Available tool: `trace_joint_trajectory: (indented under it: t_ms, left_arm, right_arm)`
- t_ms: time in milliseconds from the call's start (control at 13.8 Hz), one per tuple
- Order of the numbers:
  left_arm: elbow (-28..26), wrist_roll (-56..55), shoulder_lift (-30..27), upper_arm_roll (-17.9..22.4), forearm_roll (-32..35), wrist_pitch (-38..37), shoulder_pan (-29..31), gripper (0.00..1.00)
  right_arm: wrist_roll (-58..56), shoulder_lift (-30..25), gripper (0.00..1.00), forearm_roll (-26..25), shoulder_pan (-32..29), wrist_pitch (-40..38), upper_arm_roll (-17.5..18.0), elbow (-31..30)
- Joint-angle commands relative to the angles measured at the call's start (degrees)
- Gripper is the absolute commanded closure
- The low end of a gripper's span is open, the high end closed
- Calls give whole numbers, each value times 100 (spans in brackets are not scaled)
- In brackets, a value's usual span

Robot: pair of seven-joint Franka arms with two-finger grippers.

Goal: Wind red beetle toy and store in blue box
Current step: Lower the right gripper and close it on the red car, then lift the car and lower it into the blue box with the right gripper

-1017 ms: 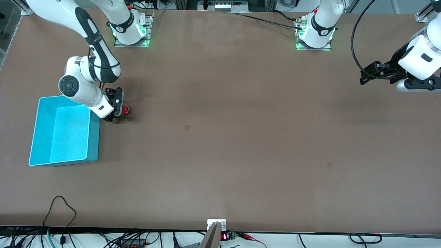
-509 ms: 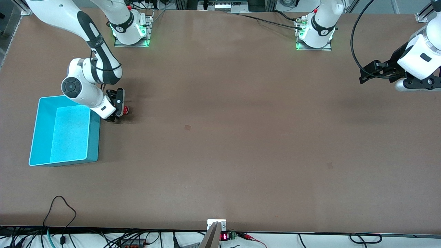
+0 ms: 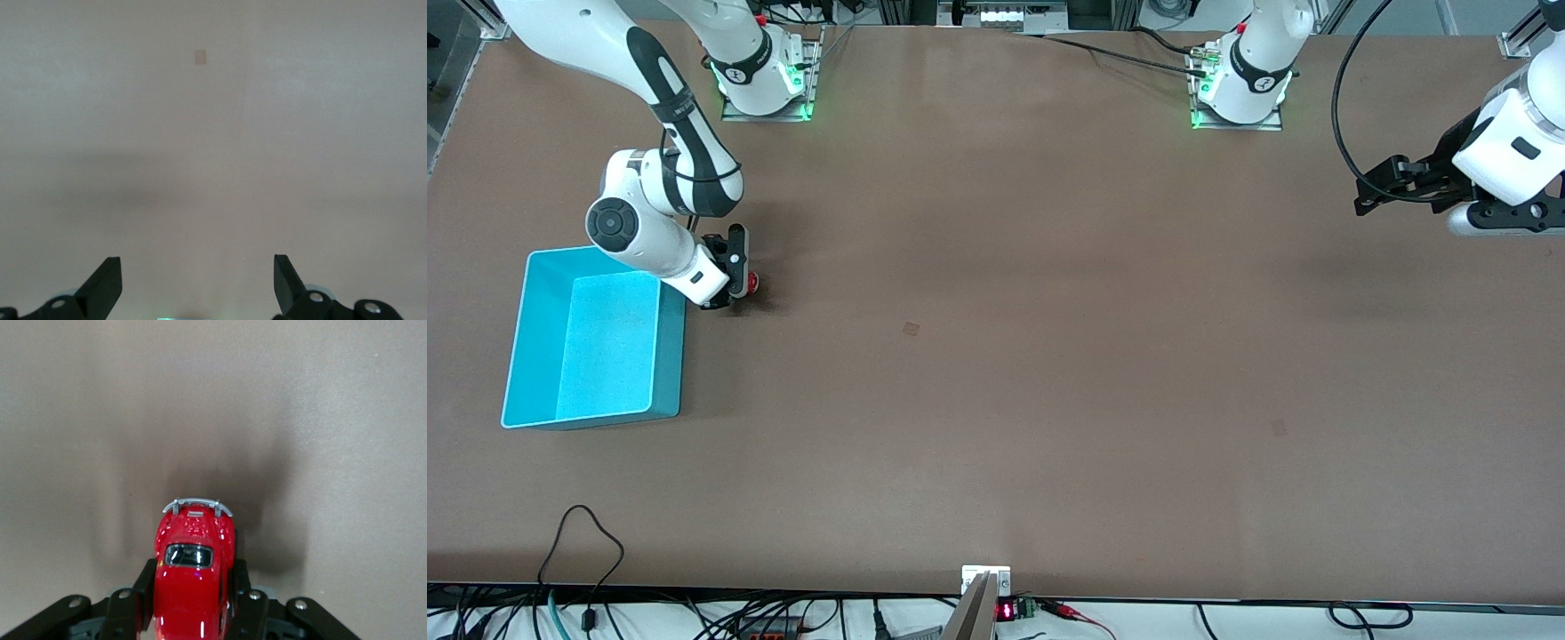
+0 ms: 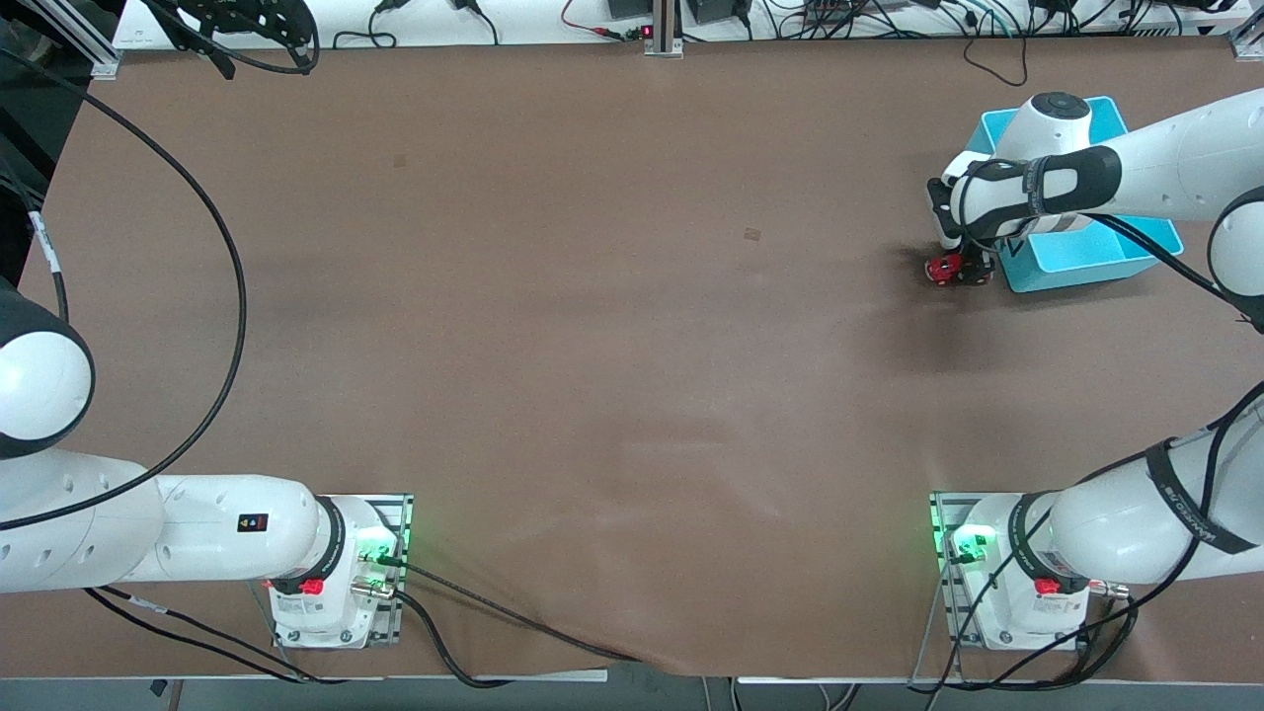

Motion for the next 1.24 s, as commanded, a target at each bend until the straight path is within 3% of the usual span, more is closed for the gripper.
trace_joint_trajectory:
  t_ms: [0, 218, 436, 654, 945, 1163]
  left_arm:
    - [114, -51, 2, -33, 112, -122, 17, 0]
    - [114, -51, 2, -33, 112, -122, 17, 0]
    - [114, -43, 2, -33, 103, -122, 26, 0]
    - [114, -43, 2, -33, 112, -122, 26, 0]
    - [114, -34, 2, -33, 112, -122, 35, 0]
    - [114, -43, 2, -33, 112, -122, 35, 0]
  right_arm:
    - [-145, -269, 89, 135, 86, 19, 30, -17]
    - [-40, -472, 91, 818, 412, -190, 21, 517]
    - [538, -438, 90, 1620, 421, -1014, 12, 1536]
    - [2013, -402, 90, 1638, 360, -1185, -75, 2004]
    - [4131, -341, 91, 1630, 368, -1237, -558, 2268]
    - [5004, -174, 95, 1621, 360, -1308, -1023, 2461]
